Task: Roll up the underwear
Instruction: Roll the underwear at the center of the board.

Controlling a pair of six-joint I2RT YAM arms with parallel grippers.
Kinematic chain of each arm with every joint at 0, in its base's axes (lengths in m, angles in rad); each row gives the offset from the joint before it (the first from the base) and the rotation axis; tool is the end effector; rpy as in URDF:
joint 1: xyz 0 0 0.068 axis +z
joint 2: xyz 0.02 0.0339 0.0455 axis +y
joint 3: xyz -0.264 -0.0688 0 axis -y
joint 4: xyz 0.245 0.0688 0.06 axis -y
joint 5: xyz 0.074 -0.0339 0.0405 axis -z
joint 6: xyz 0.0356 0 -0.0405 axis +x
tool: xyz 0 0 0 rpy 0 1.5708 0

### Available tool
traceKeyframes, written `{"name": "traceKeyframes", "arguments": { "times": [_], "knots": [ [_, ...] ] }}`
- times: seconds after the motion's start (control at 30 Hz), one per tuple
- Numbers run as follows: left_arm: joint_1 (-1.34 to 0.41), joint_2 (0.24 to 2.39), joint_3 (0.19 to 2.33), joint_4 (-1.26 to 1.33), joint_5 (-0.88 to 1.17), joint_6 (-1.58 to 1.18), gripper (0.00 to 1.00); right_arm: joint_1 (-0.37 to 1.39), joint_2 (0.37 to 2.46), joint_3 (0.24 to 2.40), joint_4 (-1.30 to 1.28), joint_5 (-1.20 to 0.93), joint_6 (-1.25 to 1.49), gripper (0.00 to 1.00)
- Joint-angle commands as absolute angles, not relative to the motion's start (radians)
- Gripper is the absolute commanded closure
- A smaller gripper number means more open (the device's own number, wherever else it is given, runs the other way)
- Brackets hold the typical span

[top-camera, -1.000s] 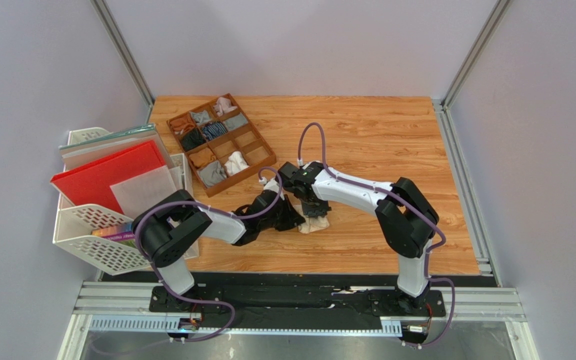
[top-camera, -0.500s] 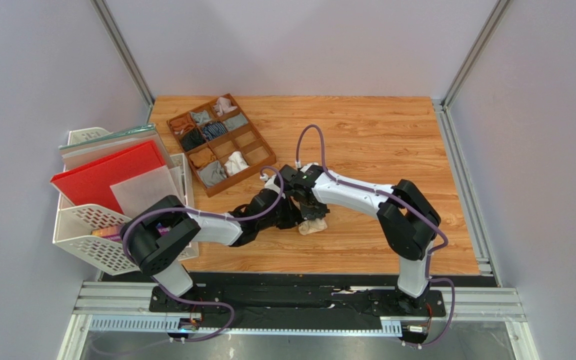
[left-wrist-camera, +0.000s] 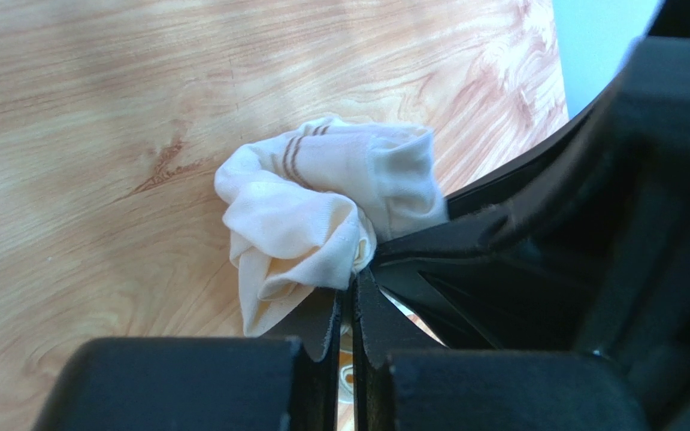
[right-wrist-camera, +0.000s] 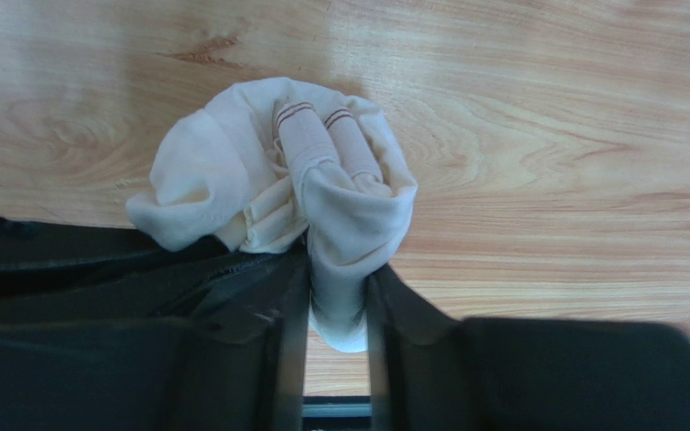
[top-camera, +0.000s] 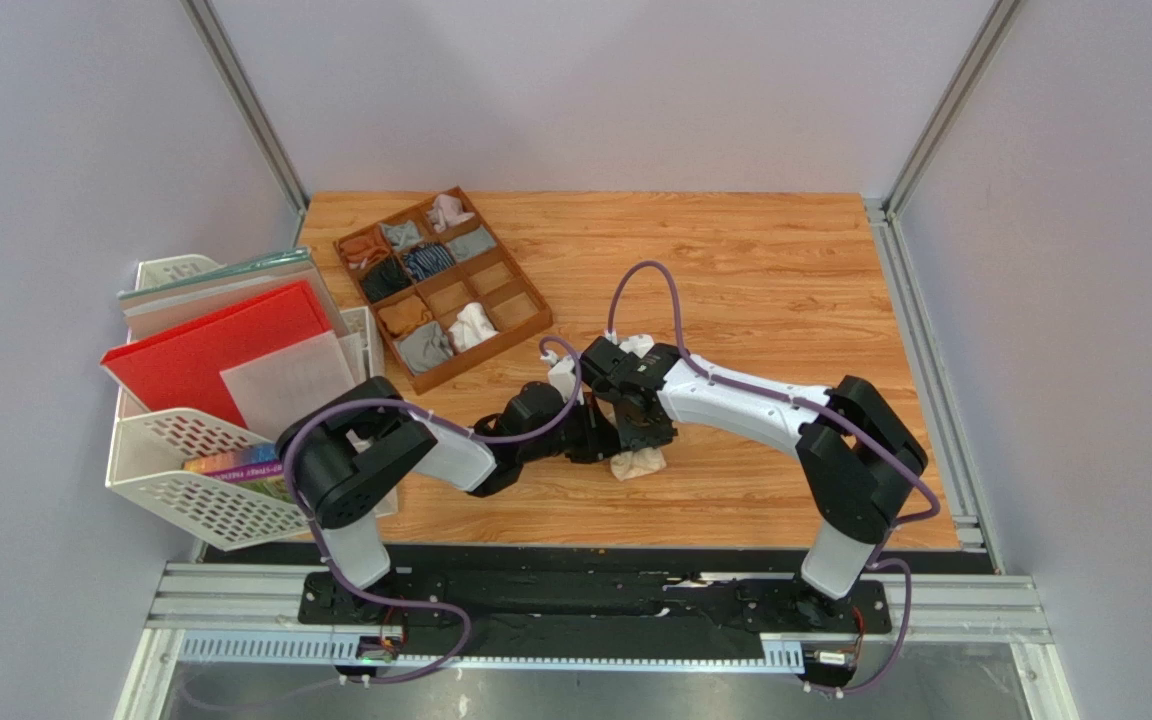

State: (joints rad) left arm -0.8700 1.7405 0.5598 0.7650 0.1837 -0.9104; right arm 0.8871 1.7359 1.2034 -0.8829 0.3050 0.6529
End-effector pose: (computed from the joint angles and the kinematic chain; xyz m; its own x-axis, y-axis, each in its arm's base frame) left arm 0.1968 -0.2434 0.1259 -0.8383 -0.2105 -0.5029 0.3214 0.5543 -0.7677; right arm 0.2115 0.2426 0.1946 -0.9271 -0.2205 -0.3032 -0.1849 0.9725 -0.1416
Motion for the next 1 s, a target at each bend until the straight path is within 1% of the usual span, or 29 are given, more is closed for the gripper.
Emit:
{"name": "traceKeyframes", "arguments": {
  "times": [0.0, 0.03, 0.07, 0.1, 0.17, 0.4, 0.77, 0.9, 0.97],
  "knots": [
    [-0.874, 1.795, 0.566, 0.859, 0.236, -0.91, 1.0, 0.887, 1.666, 1.192, -0.81, 0.255, 0.626, 0.67],
    [-0.873, 1.798, 0.566, 0.861, 0.236, -0.91, 1.0, 0.887, 1.661, 1.186, -0.808, 0.252, 0.624, 0.63],
    [-0.873, 1.801, 0.566, 0.862, 0.236, -0.91, 1.0, 0.885, 1.652, 1.177, -0.798, 0.247, 0.621, 0.57],
    [-0.873, 1.799, 0.565, 0.862, 0.233, -0.91, 1.0, 0.882, 1.646, 1.169, -0.79, 0.244, 0.621, 0.54],
    [-0.873, 1.798, 0.56, 0.862, 0.229, -0.911, 1.0, 0.876, 1.625, 1.137, -0.758, 0.219, 0.612, 0.5],
    [-0.873, 1.786, 0.569, 0.85, 0.242, -0.917, 1.0, 0.853, 1.545, 1.043, -0.651, 0.14, 0.588, 0.41],
    [-0.873, 1.744, 0.591, 0.867, 0.296, -0.945, 1.0, 0.845, 1.523, 1.011, -0.575, 0.091, 0.566, 0.41],
    [-0.874, 1.714, 0.589, 0.858, 0.273, -0.96, 1.0, 0.845, 1.516, 1.012, -0.569, 0.072, 0.56, 0.41],
    [-0.873, 1.707, 0.604, 0.812, 0.262, -0.969, 1.0, 0.845, 1.5, 1.003, -0.563, 0.061, 0.554, 0.41]
  ]
}}
